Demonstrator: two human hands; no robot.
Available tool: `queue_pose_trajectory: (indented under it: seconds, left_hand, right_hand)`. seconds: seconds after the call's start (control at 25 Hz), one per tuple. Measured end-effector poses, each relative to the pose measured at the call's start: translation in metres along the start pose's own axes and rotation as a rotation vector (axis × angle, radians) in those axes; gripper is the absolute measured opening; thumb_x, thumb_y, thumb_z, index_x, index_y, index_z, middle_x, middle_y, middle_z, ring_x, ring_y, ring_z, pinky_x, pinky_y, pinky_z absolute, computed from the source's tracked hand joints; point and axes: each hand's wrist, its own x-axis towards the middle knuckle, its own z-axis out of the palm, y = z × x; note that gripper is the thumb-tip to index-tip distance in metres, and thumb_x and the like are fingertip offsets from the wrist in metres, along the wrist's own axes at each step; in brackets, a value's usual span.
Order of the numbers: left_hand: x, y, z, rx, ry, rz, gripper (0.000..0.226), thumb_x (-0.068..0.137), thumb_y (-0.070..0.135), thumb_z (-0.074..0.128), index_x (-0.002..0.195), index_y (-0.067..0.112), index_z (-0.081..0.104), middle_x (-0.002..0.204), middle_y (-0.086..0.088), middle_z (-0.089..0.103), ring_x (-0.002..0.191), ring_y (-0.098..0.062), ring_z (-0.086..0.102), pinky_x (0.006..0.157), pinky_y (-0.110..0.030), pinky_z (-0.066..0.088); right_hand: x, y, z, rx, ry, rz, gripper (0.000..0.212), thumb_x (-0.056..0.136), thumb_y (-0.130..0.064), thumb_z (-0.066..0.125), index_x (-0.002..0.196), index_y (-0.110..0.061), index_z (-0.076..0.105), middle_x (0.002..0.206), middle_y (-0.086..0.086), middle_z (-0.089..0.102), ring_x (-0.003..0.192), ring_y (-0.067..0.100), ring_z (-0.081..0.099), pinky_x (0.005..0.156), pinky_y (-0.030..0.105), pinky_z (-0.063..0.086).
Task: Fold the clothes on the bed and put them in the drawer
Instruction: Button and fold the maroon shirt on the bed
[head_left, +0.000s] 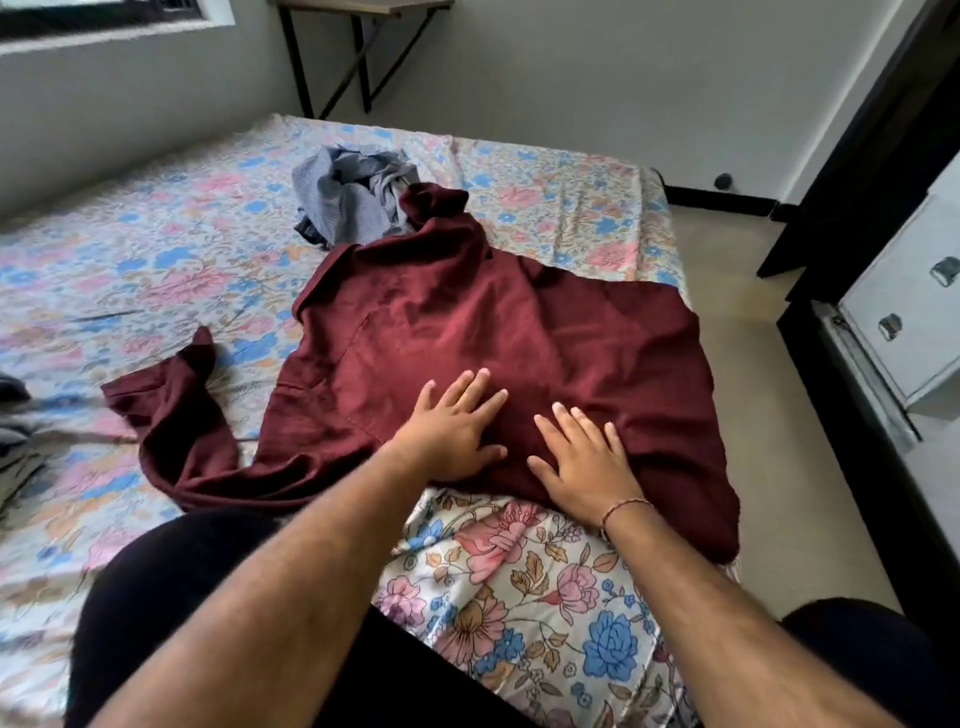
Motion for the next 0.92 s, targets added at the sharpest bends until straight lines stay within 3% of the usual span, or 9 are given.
queue_pose_trajectory:
  seconds: [0.12,0.28,0.4,0.48,0.52,0.64,0.76,0.84,0.92]
  left_hand:
    - [-0.008,-0.014,0.024,-0.012,-0.071,-0.130,0.090,0.094,0.083,0.030,0.164,0.041,-0.007,0.172,0.007,-0.021,0.159,-0.015,-0.019,0.123,-0.066,-0.008]
    - [-0.021,-0.068,-0.004,-0.080,-0.178,-0.353,0.103,0.087,0.090,0.035,0.165,0.039,-0.008,0.171,0.010,-0.022,0.159,-0.014,-0.017,0.124,-0.066,-0.003]
    - [-0.043,-0.081,-0.024,-0.084,-0.341,-0.193,0.119,0.078,0.091,0.050,0.166,0.034,-0.008,0.172,0.004,-0.021,0.160,-0.023,-0.014,0.127,-0.061,0.005]
    - [-0.062,-0.072,-0.025,0.155,-0.368,0.016,0.120,0.080,0.079,0.065,0.166,0.036,-0.006,0.174,0.004,-0.013,0.160,-0.028,-0.002,0.125,-0.057,0.021]
    - [-0.071,-0.067,-0.024,0.266,-0.314,0.076,0.111,0.084,0.068,0.069,0.166,0.035,0.002,0.174,0.002,0.002,0.158,-0.029,0.014,0.120,-0.053,0.034]
    - [-0.079,-0.078,-0.025,0.377,-0.145,0.032,0.059,0.090,0.030,0.068,0.146,0.028,0.049,0.133,0.002,0.058,0.120,-0.021,0.060,0.098,-0.039,0.057]
    - [-0.086,-0.100,-0.028,0.388,-0.231,-0.060,0.038,0.084,0.024,0.068,0.120,0.036,0.067,0.106,0.013,0.068,0.096,-0.014,0.068,0.084,-0.030,0.058]
    - [-0.089,-0.115,-0.039,0.215,-0.273,-0.077,0.030,0.083,0.018,0.067,0.108,0.034,0.067,0.101,0.011,0.068,0.092,-0.015,0.066,0.079,-0.027,0.051]
    - [-0.096,-0.130,-0.051,-0.039,-0.253,-0.081,0.026,0.081,0.009,0.067,0.095,0.030,0.061,0.099,0.005,0.068,0.089,-0.017,0.064,0.076,-0.028,0.049]
  right_hand:
    - [-0.019,0.042,0.011,-0.073,-0.004,0.110,0.076,0.094,-0.077,0.009,0.162,-0.046,0.004,0.171,-0.016,-0.007,0.159,0.013,-0.007,0.125,0.057,-0.005]
    - [-0.064,0.095,0.009,-0.062,-0.042,0.143,0.079,0.091,-0.082,0.010,0.160,-0.048,-0.010,0.167,-0.020,-0.023,0.154,0.006,-0.023,0.126,0.053,-0.011]
    - [-0.098,0.108,0.009,-0.032,-0.099,0.001,0.086,0.087,-0.085,0.015,0.159,-0.046,-0.012,0.164,-0.023,-0.027,0.151,0.001,-0.028,0.125,0.048,-0.016]
    - [-0.104,0.101,0.012,0.001,-0.038,-0.048,0.077,0.093,-0.065,0.028,0.162,-0.044,0.003,0.168,-0.021,-0.013,0.154,0.000,-0.016,0.128,0.051,-0.007]
    - [-0.104,0.096,0.012,0.009,-0.005,-0.053,0.073,0.093,-0.049,0.033,0.162,-0.042,0.011,0.169,-0.019,-0.003,0.155,0.000,-0.009,0.128,0.052,-0.001]
    - [-0.102,0.092,0.015,0.017,0.012,-0.028,0.083,0.088,-0.008,0.042,0.161,-0.041,0.018,0.166,-0.020,0.003,0.155,0.003,-0.002,0.129,0.049,0.006]
    - [-0.104,0.110,0.003,0.092,0.118,0.094,0.088,0.084,0.014,0.042,0.154,-0.038,0.040,0.162,-0.017,0.027,0.153,0.007,0.023,0.126,0.037,0.024]
    - [-0.105,0.117,-0.006,0.068,0.309,0.130,0.071,0.081,0.017,0.050,0.134,-0.027,0.068,0.138,-0.005,0.065,0.131,0.019,0.060,0.109,0.040,0.050]
    - [-0.103,0.120,-0.004,0.024,0.384,0.122,0.054,0.076,0.017,0.054,0.109,-0.017,0.079,0.097,0.002,0.075,0.095,0.029,0.070,0.077,0.046,0.062]
